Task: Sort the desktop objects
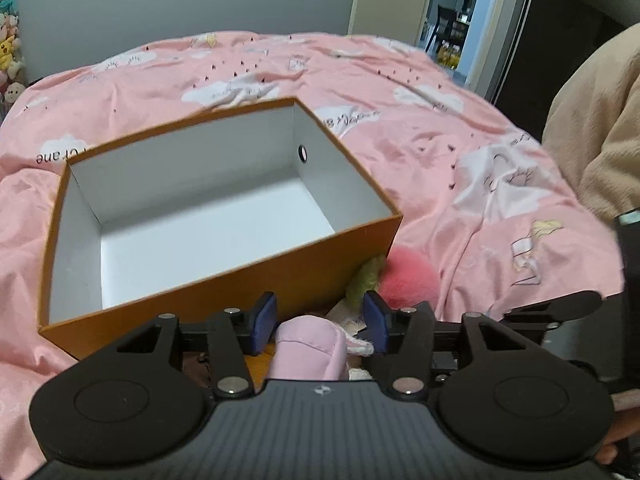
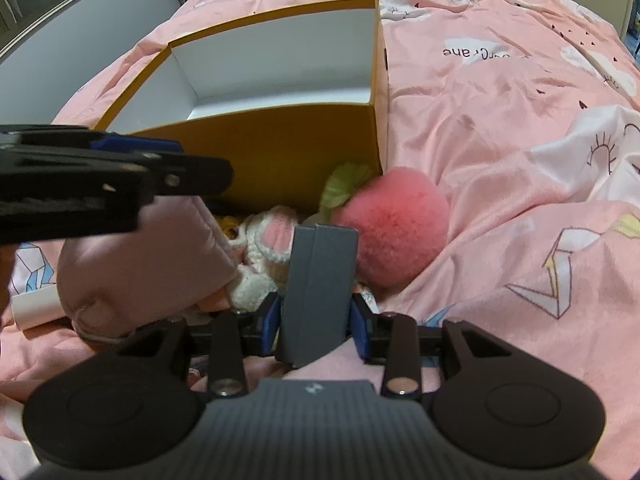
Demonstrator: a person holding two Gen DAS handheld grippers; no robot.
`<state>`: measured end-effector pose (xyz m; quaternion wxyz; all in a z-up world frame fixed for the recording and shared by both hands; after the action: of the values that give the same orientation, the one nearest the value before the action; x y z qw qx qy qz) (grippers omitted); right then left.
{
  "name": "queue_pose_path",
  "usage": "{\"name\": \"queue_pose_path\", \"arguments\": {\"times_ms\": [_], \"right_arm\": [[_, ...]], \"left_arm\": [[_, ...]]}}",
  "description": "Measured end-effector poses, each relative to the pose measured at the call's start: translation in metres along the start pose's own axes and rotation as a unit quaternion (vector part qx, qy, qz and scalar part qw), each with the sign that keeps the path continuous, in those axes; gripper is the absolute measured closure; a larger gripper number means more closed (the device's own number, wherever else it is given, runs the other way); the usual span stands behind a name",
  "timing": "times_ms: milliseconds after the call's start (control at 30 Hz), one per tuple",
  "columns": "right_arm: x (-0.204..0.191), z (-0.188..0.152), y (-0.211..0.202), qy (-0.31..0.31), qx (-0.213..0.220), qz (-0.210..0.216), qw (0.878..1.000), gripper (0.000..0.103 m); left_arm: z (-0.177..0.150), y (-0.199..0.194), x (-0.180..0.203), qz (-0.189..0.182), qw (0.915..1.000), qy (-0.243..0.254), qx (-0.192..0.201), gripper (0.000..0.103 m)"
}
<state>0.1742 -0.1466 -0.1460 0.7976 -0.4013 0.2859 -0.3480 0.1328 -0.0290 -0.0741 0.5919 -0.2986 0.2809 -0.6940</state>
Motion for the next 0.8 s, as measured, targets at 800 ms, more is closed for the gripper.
{"name": "queue_pose_path", "arguments": {"times_ms": [800], "right_arm": [[0.004,-0.006,-0.005,0.012,-0.003,0.009,1.0,0.063]], "left_arm": [[-0.087,-0.036,-0.055,0.018,0.9942,-0.044,-0.096,0.031]]}}
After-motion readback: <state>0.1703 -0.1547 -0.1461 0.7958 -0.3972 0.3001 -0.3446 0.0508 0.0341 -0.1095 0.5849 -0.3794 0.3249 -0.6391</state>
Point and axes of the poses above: each gripper's, at about its wrist camera, not at the fingertips, and y roughly the way its jaws point, x to its right, z to its top, the point moved 9 cm from there along y, roughly the way its jaws point, and after that the axes turned 2 degrees about y, right-handed, at the moved point
